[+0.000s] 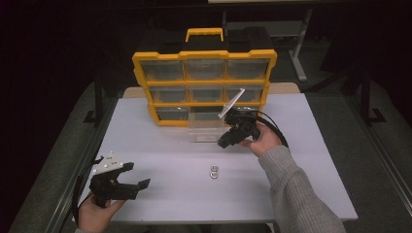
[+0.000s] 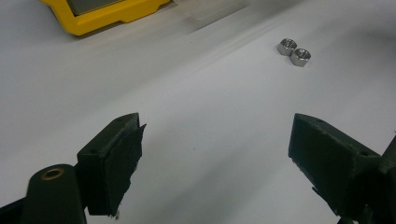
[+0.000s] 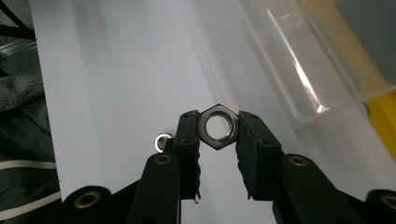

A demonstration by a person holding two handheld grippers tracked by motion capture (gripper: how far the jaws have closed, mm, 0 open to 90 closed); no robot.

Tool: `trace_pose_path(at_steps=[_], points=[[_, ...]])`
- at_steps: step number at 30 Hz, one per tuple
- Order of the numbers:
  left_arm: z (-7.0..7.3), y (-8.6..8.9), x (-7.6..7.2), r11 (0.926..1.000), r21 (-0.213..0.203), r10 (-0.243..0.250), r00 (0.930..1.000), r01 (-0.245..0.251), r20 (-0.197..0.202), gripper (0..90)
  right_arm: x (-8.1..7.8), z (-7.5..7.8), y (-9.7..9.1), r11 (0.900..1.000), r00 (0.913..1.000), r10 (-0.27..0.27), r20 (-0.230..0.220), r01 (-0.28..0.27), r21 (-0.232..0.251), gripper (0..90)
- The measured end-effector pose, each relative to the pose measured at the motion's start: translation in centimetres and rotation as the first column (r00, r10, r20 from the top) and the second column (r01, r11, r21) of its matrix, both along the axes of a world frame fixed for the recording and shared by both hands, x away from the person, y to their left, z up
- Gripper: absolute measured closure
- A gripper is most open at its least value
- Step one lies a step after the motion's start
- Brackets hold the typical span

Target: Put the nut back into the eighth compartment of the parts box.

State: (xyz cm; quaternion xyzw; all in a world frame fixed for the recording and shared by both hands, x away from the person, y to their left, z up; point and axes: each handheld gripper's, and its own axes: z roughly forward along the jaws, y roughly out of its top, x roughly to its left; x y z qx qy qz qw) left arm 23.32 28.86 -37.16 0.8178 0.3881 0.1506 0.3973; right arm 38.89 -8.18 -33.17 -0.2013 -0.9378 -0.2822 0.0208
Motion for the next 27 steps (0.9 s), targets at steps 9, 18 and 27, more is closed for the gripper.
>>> trace_pose_path(at_steps=[9,18,27], points=[[0.1,0.1,0.0,1.0000,-0.002,0.004,1.0000,-0.004,0.000,16.9,1.2,2.1,0.0,1.0000,0.9995,-0.006,0.030,0.006,0.006,69.1],[0.2,0.2,0.0,1.0000,-0.004,0.004,1.0000,-0.004,-0.001,16.9,2.3,4.1,0.2,0.9998,0.9985,-0.018,0.052,0.018,0.005,69.1],[0.3,0.3,0.0,1.0000,-0.005,0.000,1.0000,0.000,0.006,16.9,3.4,5.8,1.1,0.9997,0.9977,-0.025,0.062,0.025,0.003,69.2]])
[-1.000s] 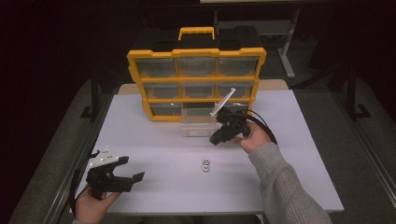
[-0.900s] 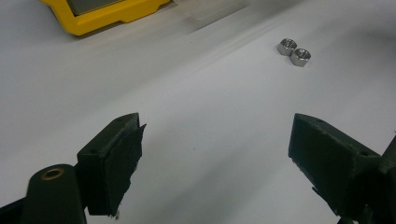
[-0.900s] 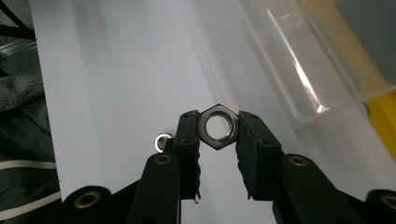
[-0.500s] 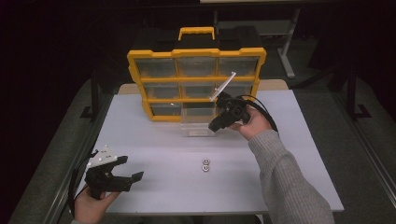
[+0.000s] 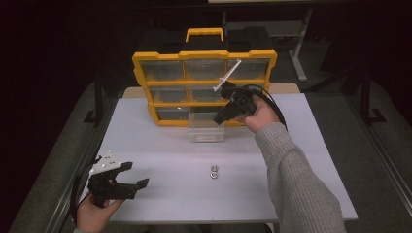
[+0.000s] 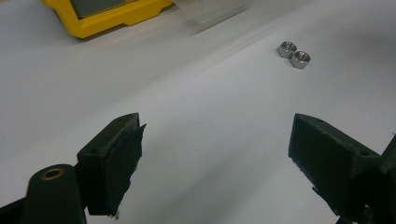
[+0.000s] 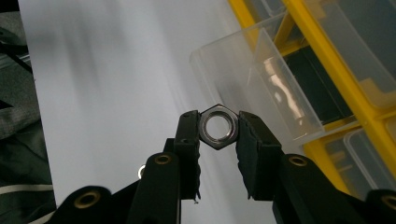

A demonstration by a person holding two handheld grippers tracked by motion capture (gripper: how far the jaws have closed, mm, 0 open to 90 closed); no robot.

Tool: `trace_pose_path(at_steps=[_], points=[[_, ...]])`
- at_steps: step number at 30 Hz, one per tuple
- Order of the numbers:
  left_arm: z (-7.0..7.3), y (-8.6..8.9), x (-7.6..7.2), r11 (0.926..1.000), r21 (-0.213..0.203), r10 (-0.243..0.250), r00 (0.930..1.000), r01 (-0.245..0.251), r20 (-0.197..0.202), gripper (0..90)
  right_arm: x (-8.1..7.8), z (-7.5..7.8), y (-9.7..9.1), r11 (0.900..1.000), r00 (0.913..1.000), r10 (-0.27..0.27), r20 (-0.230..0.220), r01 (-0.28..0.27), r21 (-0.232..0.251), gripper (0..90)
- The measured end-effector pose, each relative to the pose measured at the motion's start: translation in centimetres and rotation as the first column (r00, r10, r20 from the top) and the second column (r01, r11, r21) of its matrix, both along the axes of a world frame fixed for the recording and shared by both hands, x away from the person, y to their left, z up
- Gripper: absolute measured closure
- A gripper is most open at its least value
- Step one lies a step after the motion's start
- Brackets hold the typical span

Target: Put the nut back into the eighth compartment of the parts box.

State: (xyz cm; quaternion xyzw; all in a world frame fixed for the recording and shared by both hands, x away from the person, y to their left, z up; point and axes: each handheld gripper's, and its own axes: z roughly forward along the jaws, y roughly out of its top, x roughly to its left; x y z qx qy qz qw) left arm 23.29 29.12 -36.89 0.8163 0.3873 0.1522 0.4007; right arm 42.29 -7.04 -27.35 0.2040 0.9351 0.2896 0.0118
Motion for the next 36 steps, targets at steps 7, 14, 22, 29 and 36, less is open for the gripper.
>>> trace_pose_path(at_steps=[7,14,22,29,36], points=[[0.3,0.1,-0.1,1.0000,-0.006,0.003,1.0000,-0.003,0.007,16.9,1.2,0.3,0.2,0.9997,0.9996,-0.026,-0.007,0.026,0.002,69.2],[0.3,0.1,-0.1,1.0000,-0.005,0.002,1.0000,-0.002,0.003,16.9,2.1,-0.5,0.8,0.9991,0.9990,-0.041,-0.015,0.041,-0.011,69.1],[0.3,0.3,-0.1,1.0000,0.002,0.001,1.0000,-0.001,0.006,16.9,2.9,-2.3,2.8,0.9984,0.9989,-0.044,-0.014,0.044,-0.036,69.1],[0.2,0.2,-0.1,1.0000,-0.005,0.002,1.0000,-0.002,0.007,16.9,3.5,-3.7,3.6,0.9980,0.9983,-0.053,-0.024,0.052,-0.037,69.1],[0.1,0.2,-0.1,1.0000,-0.005,0.001,1.0000,-0.001,0.005,16.9,4.0,-5.1,3.9,0.9961,0.9969,-0.072,-0.031,0.070,-0.052,69.1]])
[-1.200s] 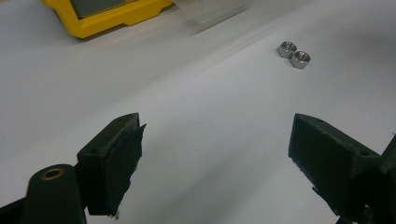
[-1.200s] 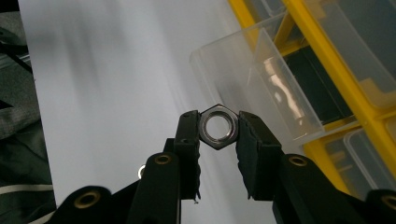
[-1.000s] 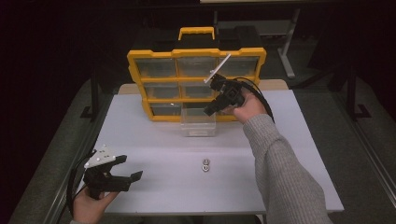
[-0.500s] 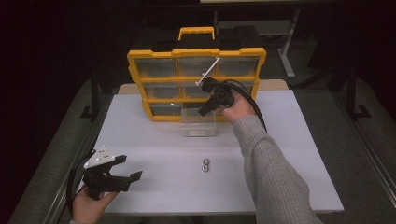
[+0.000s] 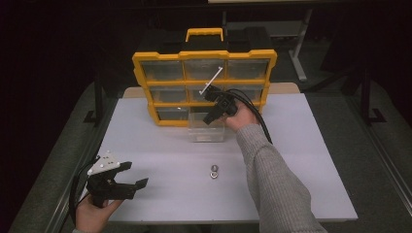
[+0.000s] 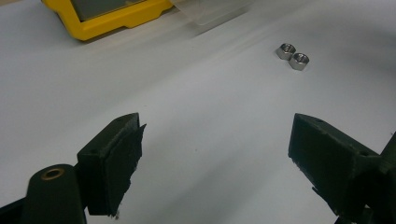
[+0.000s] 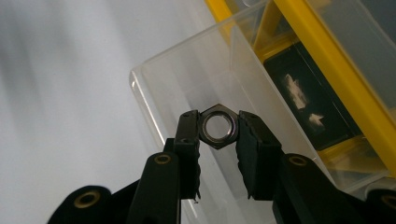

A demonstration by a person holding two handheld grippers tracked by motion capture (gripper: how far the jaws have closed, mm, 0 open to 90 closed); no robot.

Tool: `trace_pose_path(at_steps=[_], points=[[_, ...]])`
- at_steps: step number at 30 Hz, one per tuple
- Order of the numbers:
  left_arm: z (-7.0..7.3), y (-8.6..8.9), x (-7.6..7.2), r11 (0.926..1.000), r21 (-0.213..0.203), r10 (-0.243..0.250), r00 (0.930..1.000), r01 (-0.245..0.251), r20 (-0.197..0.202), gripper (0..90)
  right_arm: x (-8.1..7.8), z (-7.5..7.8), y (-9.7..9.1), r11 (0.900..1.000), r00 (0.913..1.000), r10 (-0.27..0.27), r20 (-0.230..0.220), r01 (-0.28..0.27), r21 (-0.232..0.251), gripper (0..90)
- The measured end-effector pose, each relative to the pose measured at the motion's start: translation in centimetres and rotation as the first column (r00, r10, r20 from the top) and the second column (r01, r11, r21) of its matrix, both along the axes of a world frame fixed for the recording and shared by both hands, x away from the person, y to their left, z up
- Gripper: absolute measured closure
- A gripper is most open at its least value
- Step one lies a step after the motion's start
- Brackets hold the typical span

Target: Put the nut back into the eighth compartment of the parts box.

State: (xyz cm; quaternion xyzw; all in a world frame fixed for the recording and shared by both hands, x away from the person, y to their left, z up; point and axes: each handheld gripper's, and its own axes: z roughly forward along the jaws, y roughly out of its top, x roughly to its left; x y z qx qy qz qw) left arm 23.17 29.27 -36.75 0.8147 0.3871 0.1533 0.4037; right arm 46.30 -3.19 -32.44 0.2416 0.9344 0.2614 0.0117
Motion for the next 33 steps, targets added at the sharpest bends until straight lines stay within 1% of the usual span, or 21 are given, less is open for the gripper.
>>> trace_pose_path(at_steps=[7,9,11,12,14,17,21,22,23,24,25,28,29,31,33], points=[[0.0,0.1,0.0,1.0000,-0.005,0.005,1.0000,-0.005,0.000,16.9,0.4,-1.0,0.2,0.9999,0.9998,-0.014,-0.010,0.014,-0.008,69.0],[0.0,0.1,0.0,1.0000,-0.007,0.005,1.0000,-0.005,0.001,16.9,0.4,-1.2,0.4,0.9996,0.9999,-0.011,-0.003,0.011,-0.027,69.0],[0.0,0.2,0.0,1.0000,-0.006,0.003,1.0000,-0.003,0.003,16.9,0.5,-1.3,0.4,0.9996,0.9999,-0.016,0.000,0.016,-0.023,68.3],[0.0,0.2,0.0,1.0000,-0.006,0.003,1.0000,-0.003,0.004,16.9,0.5,-1.4,0.5,0.9993,0.9997,-0.023,0.002,0.023,-0.029,67.8],[0.0,0.2,0.0,1.0000,-0.005,0.003,1.0000,-0.003,0.003,16.9,0.5,-1.5,0.6,0.9987,0.9996,-0.027,0.004,0.027,-0.043,62.5],[0.0,0.3,0.0,1.0000,-0.002,0.001,1.0000,-0.001,0.000,16.9,0.4,-1.4,0.6,0.9982,0.9996,-0.028,0.008,0.028,-0.053,62.2],[0.1,0.3,0.0,1.0000,-0.008,0.005,1.0000,-0.005,0.000,16.9,0.3,-0.8,0.0,0.9990,0.9995,-0.031,0.010,0.032,-0.031,62.0],[0.1,0.4,0.0,1.0000,0.004,0.000,1.0000,0.000,-0.002,16.9,0.2,-0.6,-0.1,0.9991,0.9995,-0.030,0.006,0.030,-0.031,61.5],[0.0,0.3,0.0,0.9999,-0.009,0.009,1.0000,-0.009,-0.003,16.9,0.0,-0.3,-0.3,0.9992,0.9996,-0.024,0.012,0.024,-0.032,61.4],[0.0,0.4,0.0,0.9999,-0.006,0.009,1.0000,-0.009,-0.003,16.9,-0.2,0.0,-0.5,0.9993,0.9995,-0.024,0.021,0.025,-0.029,61.4],[0.0,0.4,0.0,0.9997,-0.018,0.017,0.9998,-0.017,-0.005,16.9,-0.4,0.3,-0.8,0.9996,0.9995,-0.023,0.024,0.023,-0.014,61.5],[0.0,0.4,0.0,0.9997,-0.017,0.016,0.9999,-0.016,-0.003,16.9,-1.0,1.1,-1.8,0.9993,0.9998,-0.012,0.014,0.011,0.036,63.5],[0.0,0.4,0.0,0.9998,-0.015,0.014,0.9999,-0.014,-0.002,16.9,-1.2,1.2,-2.0,0.9992,0.9999,-0.011,0.009,0.010,0.038,63.1],[0.0,0.4,0.0,0.9998,-0.017,0.015,0.9999,-0.015,-0.003,16.9,-1.7,1.5,-2.6,0.9991,0.9998,-0.012,0.014,0.012,0.042,63.0],[0.0,0.3,0.0,0.9999,-0.008,0.009,0.9999,-0.009,-0.004,16.9,-2.1,1.6,-3.1,0.9983,0.9999,-0.010,0.009,0.010,0.058,62.8]])
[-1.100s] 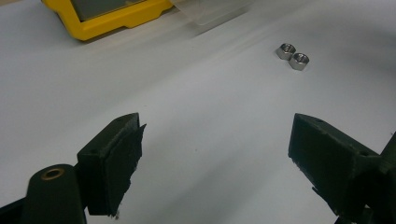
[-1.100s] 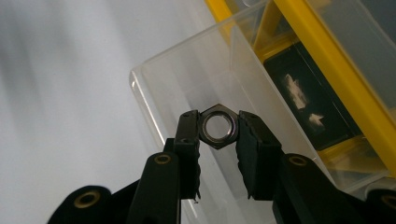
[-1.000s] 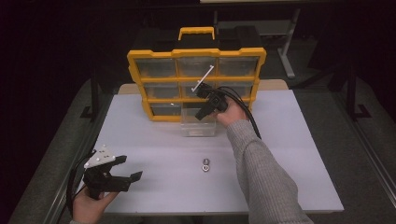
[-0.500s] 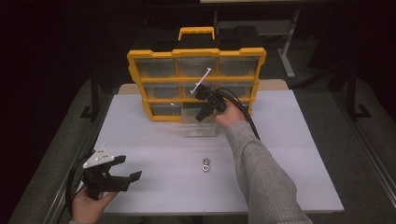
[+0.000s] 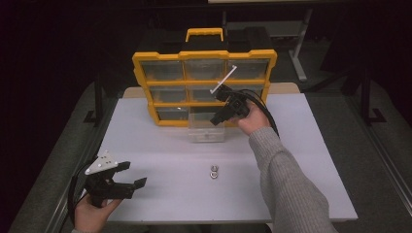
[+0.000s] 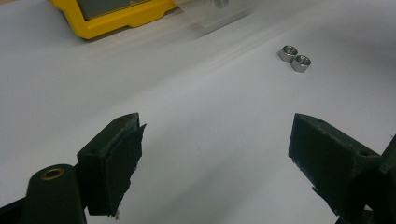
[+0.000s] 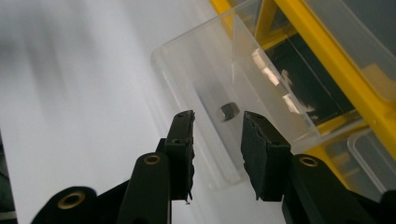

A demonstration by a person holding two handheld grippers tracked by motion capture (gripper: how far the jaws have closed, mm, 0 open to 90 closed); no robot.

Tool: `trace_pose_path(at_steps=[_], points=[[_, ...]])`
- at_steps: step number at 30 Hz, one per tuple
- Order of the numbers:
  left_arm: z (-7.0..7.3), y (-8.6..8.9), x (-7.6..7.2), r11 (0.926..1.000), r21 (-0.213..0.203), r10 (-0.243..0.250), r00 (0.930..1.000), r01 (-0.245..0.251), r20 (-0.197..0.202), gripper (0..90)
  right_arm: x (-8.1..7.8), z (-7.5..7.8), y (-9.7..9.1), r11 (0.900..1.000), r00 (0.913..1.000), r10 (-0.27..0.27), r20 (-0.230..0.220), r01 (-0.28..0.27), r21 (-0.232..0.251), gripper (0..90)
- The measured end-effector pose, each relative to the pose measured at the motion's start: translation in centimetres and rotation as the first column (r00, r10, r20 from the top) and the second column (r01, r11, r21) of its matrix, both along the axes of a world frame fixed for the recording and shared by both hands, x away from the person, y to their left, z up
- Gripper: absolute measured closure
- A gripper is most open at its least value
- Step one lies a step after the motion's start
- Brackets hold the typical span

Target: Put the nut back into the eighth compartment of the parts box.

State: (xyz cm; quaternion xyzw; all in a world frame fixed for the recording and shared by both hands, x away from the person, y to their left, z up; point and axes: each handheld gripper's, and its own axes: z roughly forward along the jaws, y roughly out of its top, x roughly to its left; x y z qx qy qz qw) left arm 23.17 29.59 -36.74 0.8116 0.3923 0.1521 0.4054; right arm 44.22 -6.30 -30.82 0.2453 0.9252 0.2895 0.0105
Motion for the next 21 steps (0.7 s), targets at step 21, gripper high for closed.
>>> trace_pose_path(at_steps=[21], points=[[0.0,-0.3,0.0,1.0000,0.001,-0.003,1.0000,0.003,-0.002,16.9,-4.0,-0.4,-2.8,0.9985,0.9991,0.033,0.026,-0.034,0.044,57.7]])
